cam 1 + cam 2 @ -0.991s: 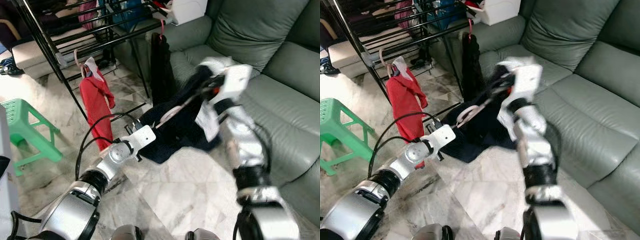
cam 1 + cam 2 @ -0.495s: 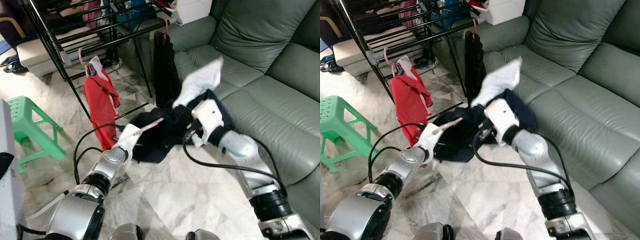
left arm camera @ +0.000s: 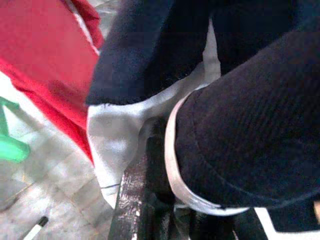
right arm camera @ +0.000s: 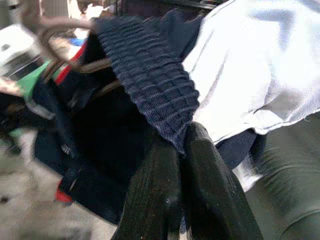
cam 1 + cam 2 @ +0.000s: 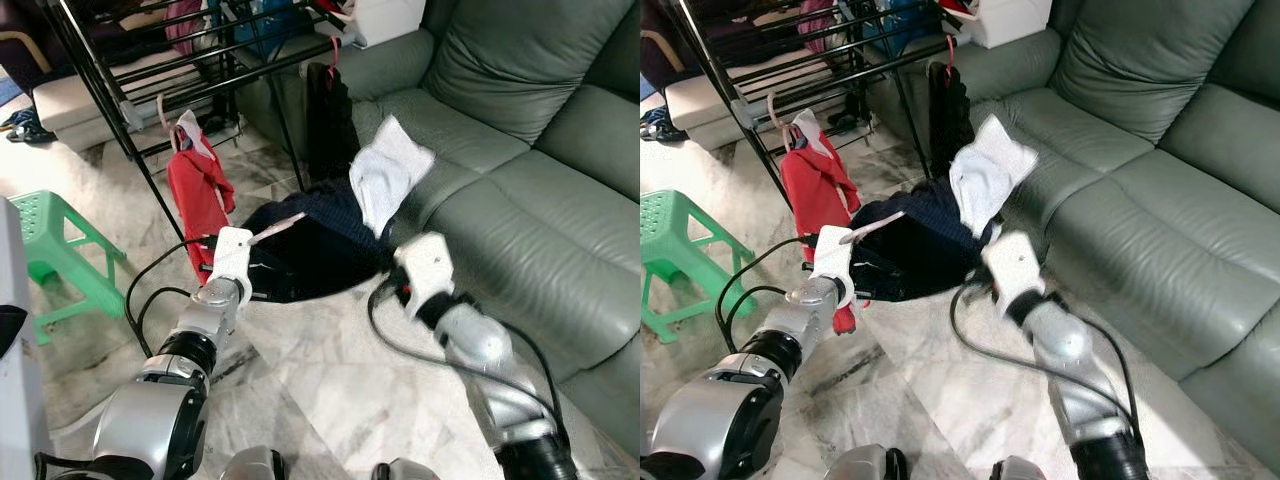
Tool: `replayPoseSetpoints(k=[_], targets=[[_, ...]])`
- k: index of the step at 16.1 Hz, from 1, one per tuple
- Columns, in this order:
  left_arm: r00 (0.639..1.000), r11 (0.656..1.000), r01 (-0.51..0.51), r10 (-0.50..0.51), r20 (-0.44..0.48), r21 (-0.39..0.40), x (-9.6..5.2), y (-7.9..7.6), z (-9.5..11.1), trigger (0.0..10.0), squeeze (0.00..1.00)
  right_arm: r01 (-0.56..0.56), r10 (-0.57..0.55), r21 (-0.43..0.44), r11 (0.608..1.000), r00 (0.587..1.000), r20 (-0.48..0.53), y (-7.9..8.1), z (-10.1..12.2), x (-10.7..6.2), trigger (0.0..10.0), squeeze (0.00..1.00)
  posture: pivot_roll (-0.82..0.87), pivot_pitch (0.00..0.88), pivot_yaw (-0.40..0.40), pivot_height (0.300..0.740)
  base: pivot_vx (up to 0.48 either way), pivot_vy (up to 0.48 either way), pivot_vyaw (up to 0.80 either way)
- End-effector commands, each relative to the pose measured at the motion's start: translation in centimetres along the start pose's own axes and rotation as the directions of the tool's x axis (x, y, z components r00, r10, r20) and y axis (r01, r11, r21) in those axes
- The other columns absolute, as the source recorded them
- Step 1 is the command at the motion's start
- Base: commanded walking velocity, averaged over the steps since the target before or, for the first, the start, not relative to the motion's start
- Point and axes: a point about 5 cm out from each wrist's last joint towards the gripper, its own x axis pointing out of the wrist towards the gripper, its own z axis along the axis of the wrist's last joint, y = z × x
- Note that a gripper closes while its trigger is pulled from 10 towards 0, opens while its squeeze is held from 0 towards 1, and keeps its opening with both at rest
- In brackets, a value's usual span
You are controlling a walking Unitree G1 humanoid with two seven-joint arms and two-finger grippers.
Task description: Hang hanger
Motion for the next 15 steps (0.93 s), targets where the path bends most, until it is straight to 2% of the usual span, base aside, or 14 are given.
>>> replayPoseSetpoints(k=[1,2,3,4,5,6,7,9,10,11,12,13,15], targets=[[0.993,0.992,-0.069,0.078,0.086,-0.101,0.1,1.5,2.8,0.0,0.0,-0.136,0.133,-0.008,0.991,0.975,-0.18,2.3,-3.1,-1.1,0.0,0.0,-0.07,0.016,0.08,0.74,0.0,0.0,0.0],[0.992,0.992,-0.078,0.087,0.093,-0.104,0.1,1.7,3.0,0.0,0.0,-0.132,0.112,-0.072,0.989,0.966,-0.232,2.2,-4.1,-1.5,0.0,0.0,-0.07,0.016,0.08,0.74,0.0,0.0,0.0],[0.989,0.994,-0.085,0.093,0.115,-0.075,0.0,1.9,3.3,0.0,0.0,-0.065,0.043,-0.084,0.994,0.971,-0.235,1.4,-4.3,-1.6,0.0,0.0,-0.07,0.016,0.08,0.74,0.0,0.0,0.0],[0.988,0.995,-0.083,0.09,0.122,-0.062,0.0,1.9,3.4,0.0,0.0,-0.041,0.024,-0.069,0.997,0.974,-0.226,1.1,-4.2,-1.5,0.0,0.0,-0.07,0.016,0.079,0.74,0.0,0.0,0.0],[0.986,0.997,-0.075,0.07,0.153,0.027,-0.1,1.9,3.5,0.0,0.0,0.069,-0.078,-0.061,0.996,0.984,-0.159,-0.6,-3.0,-1.0,0.0,0.0,-0.07,0.016,0.079,0.74,0.0,0.0,0.0],[0.98,0.984,-0.074,0.041,0.195,0.165,-0.3,1.8,3.5,0.0,0.0,0.163,-0.169,-0.072,0.984,0.982,-0.085,-2.5,-1.5,-0.6,0.0,0.0,-0.07,0.015,0.082,0.74,0.0,0.0,0.0],[0.981,0.981,-0.062,0.026,0.192,0.185,-0.4,1.8,3.0,0.0,0.0,0.191,-0.193,-0.039,0.981,0.979,-0.064,-3.4,-0.8,-0.3,0.0,0.0,-0.07,0.015,0.082,0.74,0.0,0.0,0.0],[0.976,0.98,-0.064,0.021,0.217,0.19,-0.5,2.0,3.1,0.0,0.0,0.199,-0.206,-0.071,0.977,0.972,-0.113,-4.1,-1.5,-0.3,0.0,0.0,-0.07,0.011,0.079,0.74,0.0,0.0,0.0],[0.973,0.977,-0.068,0.02,0.229,0.204,-0.6,2.1,3.3,0.0,0.0,0.145,-0.154,-0.059,0.988,0.965,-0.212,-3.5,-3.1,-0.6,0.0,0.0,-0.06,0.011,0.074,0.74,0.0,0.0,0.0],[0.971,0.975,-0.075,0.024,0.238,0.21,-0.7,2.1,3.4,0.0,0.0,0.048,-0.06,-0.046,0.998,0.95,-0.306,-2.1,-4.8,-1.2,10.0,0.0,-0.06,0.012,0.069,0.74,0.0,0.0,0.0],[0.968,0.969,-0.095,0.035,0.25,0.228,-0.7,2.4,3.5,0.0,0.0,0.011,-0.022,-0.032,0.999,0.934,-0.356,-1.4,-5.8,-1.9,10.0,1.0,-0.06,0.012,0.069,0.74,0.0,0.0,0.0],[0.966,0.963,-0.107,0.041,0.256,0.246,-0.8,2.6,3.5,0.0,0.0,-0.008,-0.003,-0.027,1.0,0.925,-0.379,-1.2,-6.3,-2.3,10.0,1.0,-0.06,0.012,0.069,0.74,0.0,0.0,0.0],[0.964,0.955,-0.127,0.055,0.261,0.267,-0.8,3.1,3.6,0.0,0.0,-0.09,0.048,-0.075,0.993,0.897,-0.439,-0.8,-7.3,-3.6,10.0,1.0,-0.06,0.012,0.069,0.74,0.0,0.0,0.0]])
